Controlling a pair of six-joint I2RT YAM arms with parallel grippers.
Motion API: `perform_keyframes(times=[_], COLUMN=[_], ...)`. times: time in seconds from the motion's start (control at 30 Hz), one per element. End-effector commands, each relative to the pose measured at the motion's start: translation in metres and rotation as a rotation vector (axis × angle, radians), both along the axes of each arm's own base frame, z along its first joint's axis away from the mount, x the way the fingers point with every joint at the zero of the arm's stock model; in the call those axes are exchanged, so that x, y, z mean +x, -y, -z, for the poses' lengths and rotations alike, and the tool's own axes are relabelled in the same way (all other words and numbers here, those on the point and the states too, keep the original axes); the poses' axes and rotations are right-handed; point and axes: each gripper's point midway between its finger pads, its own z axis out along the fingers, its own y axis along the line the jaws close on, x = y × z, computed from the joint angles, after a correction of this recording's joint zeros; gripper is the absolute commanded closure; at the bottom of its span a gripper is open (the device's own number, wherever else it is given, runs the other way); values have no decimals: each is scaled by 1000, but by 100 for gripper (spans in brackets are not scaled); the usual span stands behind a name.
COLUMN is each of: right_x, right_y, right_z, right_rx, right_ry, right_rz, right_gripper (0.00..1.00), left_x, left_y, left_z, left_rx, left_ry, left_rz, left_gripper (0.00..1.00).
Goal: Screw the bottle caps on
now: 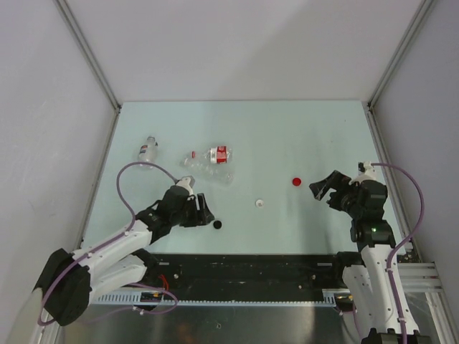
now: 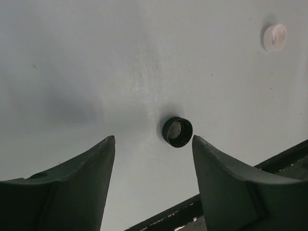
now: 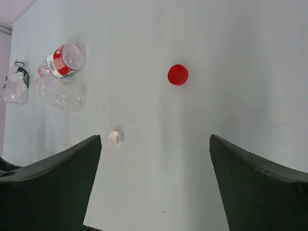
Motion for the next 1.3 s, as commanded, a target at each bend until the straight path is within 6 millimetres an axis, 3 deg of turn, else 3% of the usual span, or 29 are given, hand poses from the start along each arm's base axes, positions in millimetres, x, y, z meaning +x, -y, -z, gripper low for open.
perform_keyframes(times=[0.0,0.13,0.27,0.63,0.93,1.0,1.17,1.27], right_x=[3,2,2,3,2,1,-1,-5], right_y=[1,6,4,6,1,-2,-12,-25], right_z=[-16,-16,-16,-12,-13,-14,-20,-28], right_rx=[-4,-13,-11,-16,-6,1,24,68], right_ry=[35,34,32,17,20,23,44,68], right_rz=[5,35,21,28,4,-17,-76,-140], right_gripper=[1,1,1,1,1,1,1,2], left_x=[-3,-8,-3,-11,-13,-10,0,14], left_y=[14,20,27,32,34,34,39,53], left_z=[1,13,20,29,42,43,32,-2], left_rx=[0,34,38,49,103,112,115,59], left_ry=[-8,-37,-44,-60,-92,-88,-34,97], left_rz=[65,96,99,150,169,167,181,212], left_gripper=[33,39,55,66,86,96,100,100])
